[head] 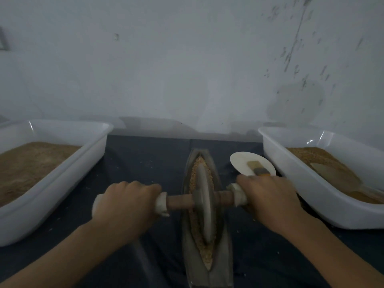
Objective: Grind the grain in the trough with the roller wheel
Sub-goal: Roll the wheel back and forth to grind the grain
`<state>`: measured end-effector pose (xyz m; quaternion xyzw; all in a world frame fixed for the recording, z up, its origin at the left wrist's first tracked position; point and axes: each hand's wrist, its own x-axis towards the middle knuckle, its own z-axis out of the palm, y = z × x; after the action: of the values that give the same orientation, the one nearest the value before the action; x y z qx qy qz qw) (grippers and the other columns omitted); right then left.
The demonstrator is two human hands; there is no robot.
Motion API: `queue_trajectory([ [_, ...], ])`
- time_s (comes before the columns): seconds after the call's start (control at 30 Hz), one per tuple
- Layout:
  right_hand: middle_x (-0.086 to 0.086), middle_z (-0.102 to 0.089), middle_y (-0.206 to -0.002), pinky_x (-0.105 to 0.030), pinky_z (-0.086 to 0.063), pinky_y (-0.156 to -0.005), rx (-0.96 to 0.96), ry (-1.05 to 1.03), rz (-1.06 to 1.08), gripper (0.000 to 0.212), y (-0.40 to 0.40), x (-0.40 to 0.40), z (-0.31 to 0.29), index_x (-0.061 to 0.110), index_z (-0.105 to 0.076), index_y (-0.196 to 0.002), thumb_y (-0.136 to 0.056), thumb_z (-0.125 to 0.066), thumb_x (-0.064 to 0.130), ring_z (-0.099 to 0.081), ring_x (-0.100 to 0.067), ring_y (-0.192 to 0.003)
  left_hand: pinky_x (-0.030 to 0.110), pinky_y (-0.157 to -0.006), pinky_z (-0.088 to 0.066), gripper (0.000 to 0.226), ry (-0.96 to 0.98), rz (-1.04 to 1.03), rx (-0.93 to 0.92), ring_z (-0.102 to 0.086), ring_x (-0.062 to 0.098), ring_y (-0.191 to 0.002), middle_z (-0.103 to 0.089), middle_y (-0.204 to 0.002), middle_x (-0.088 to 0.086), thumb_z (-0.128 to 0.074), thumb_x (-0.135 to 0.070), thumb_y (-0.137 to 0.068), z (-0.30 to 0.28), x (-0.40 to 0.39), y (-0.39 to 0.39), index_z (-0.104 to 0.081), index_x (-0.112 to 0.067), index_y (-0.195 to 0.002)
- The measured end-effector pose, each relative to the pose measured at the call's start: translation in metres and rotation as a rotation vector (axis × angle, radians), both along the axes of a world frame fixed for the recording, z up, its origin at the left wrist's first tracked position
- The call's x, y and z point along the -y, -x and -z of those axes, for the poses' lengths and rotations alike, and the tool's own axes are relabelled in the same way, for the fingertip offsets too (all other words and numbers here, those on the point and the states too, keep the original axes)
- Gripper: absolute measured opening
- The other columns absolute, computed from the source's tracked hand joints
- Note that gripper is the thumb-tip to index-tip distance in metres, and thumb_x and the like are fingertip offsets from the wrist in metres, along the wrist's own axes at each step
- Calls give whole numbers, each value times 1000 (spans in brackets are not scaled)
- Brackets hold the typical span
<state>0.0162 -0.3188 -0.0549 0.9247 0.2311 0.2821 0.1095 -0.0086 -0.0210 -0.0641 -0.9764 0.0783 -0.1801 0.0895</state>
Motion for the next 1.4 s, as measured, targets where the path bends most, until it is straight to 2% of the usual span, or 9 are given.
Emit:
queue_trajectory([
  [0.1, 5, -57, -67, -28, -29, -51, -2, -12, 125, 35, -50, -3, 12, 32, -38, -77, -73, -72, 37, -52, -17, -58, 30, -58, -31, 29, 10, -27, 72, -62, 20, -72, -61, -78, -6, -54, -56, -81, -2, 10, -41, -39, -32, -77],
  [0.3, 8, -52, -71, -30, -43, -56, -69, -104, 169, 32, -80, -5, 11, 32, -32, -79, -83, -64, 34, -50, -13, -63, 32, -63, -34, 17, 19, -23, 55, -60, 22, -79, -64, -90, -4, -56, -40, -85, -15, 22, -83, -42, -31, -81],
  [0.47, 8, -50, -53, -24, -31, -41, 19, -79, -18, 49, 4, 4, 2, 30, -47, -69, -44, -90, 28, -50, -12, -44, 31, -65, -45, 25, 55, 45, -35, -61, 16, -75, -54, -75, -11, -53, -52, -80, 0, 0, -13, -33, -37, -80],
  [0.53, 7, -48, -50, -24, -33, -33, 34, -87, -64, 50, 26, 8, -2, 26, -50, -66, -36, -90, 22, -46, -15, -38, 29, -53, -33, 32, 0, 71, 17, -52, 11, -59, -40, -61, -11, -56, -52, -76, 1, -8, 10, -27, -38, -73],
  [0.63, 6, -48, -49, -26, -35, -32, 15, -78, -71, 48, 27, 8, -3, 24, -51, -64, -37, -90, 19, -44, -15, -36, 27, -46, -19, 38, -52, 109, 86, -35, 9, -46, -34, -53, -11, -63, -51, -69, -3, -9, 15, -27, -36, -68],
  [0.8, 5, -52, -61, -25, -27, -48, 31, 1, 95, 39, -37, -3, 7, 29, -45, -75, -63, -82, 35, -49, -15, -51, 30, -59, -33, 27, 38, -9, 56, -61, 20, -72, -61, -79, -7, -55, -52, -82, -1, 9, -39, -38, -31, -80],
  [0.97, 6, -55, -76, -31, -47, -57, -58, -90, 193, 23, -76, -10, 6, 31, -41, -83, -83, -63, 36, -54, -16, -66, 32, -62, -35, 18, 62, -23, 51, -61, 23, -77, -64, -87, -3, -55, -36, -87, -8, 18, -81, -40, -29, -80],
  [1.2, 7, -48, -50, -20, -36, -36, -46, -103, -16, 50, 14, 6, 0, 33, -48, -67, -40, -90, 32, -47, -6, -39, 30, -58, -35, 31, 46, 77, -86, -49, 9, -63, -49, -70, -12, -54, -58, -78, -7, -2, -8, -33, -36, -73],
  [1.4, 6, -57, -58, -22, -31, -45, -53, -55, 69, 37, -11, 4, 8, 30, -53, -72, -55, -86, 31, -56, -11, -50, 30, -56, -29, 28, 9, 35, 20, -44, 12, -57, -41, -63, -10, -54, -51, -81, -7, 6, -23, -33, -34, -74],
])
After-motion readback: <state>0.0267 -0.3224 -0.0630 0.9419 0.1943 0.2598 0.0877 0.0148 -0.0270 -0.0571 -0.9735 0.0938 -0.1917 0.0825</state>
